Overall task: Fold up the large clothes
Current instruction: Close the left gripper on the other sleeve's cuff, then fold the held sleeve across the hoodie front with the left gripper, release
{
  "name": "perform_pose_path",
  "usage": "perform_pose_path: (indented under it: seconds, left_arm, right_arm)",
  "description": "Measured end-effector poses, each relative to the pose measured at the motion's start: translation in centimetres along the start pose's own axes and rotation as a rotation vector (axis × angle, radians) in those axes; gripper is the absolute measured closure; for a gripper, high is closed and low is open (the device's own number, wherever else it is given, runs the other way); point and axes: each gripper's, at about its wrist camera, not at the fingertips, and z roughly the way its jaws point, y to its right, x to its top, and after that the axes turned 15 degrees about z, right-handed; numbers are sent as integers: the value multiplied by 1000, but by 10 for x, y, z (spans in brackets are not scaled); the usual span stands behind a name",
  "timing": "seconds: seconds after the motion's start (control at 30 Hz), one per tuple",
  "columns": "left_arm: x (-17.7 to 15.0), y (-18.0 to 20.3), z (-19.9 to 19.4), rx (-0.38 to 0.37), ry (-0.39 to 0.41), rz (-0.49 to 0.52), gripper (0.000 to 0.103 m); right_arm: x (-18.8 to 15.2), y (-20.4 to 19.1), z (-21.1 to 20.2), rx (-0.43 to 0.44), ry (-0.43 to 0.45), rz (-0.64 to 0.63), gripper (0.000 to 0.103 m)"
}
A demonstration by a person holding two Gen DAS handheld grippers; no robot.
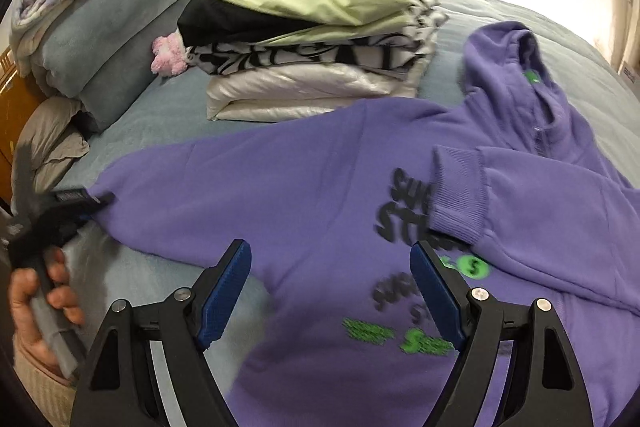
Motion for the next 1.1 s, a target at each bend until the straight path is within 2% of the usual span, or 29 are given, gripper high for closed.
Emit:
perform_pose_path:
  seconds: [0.1, 0.2, 0.33, 0.43, 0.53, 0.63, 0.7, 0.77, 0.87, 0.9, 0.97, 1.0, 1.03, 1.1]
  left_arm:
    - [15, 45, -54, -39, 99, 96, 98]
    - [25, 110, -110, -84, 193, 230, 98]
    - [22, 190, -159, -171, 237, 352, 98]
    - [7, 257, -171, -225, 230, 441, 98]
    - [-24, 324, -159, -288, 176, 514, 98]
    - [-73, 386, -124, -326, 101, 605, 98]
    - [-110, 420, -92, -345, 16, 684, 97]
    - [-152, 447, -48, -364, -158, 748, 97]
    - [-189, 460, -17, -359, -274, 768, 97]
    - [-194, 461, -13, -364, -278, 769, 92]
    - [-200, 461, -14, -423, -282, 780, 71]
    - [-202, 459, -16, -462, -290, 780, 46]
    - [-202, 456, -20, -532, -309, 774, 27]
    - [-199, 447, -33, -614, -302, 760, 25]
  right_arm:
    - [2, 27, -29, 4, 31, 46, 20]
    - [-1, 66, -65, 18, 70, 118, 20]
    - [-10, 133, -113, 19, 121, 228, 20]
    - [-21, 184, -141, 2, 155, 311, 20]
    - [-36, 245, -163, -33, 182, 412, 20]
    - [-54, 299, -174, -68, 178, 489, 20]
    - [-65, 327, -178, -81, 170, 521, 20]
    - [-77, 350, -181, -85, 160, 550, 20]
    - [-88, 375, -183, -72, 140, 576, 20]
    - [-91, 381, -182, -67, 135, 581, 20]
    - [-96, 389, -181, -53, 130, 588, 20]
    - [-98, 391, -182, -42, 129, 590, 20]
    - [-100, 392, -181, -33, 130, 590, 20]
    - [-95, 388, -175, -17, 130, 583, 20]
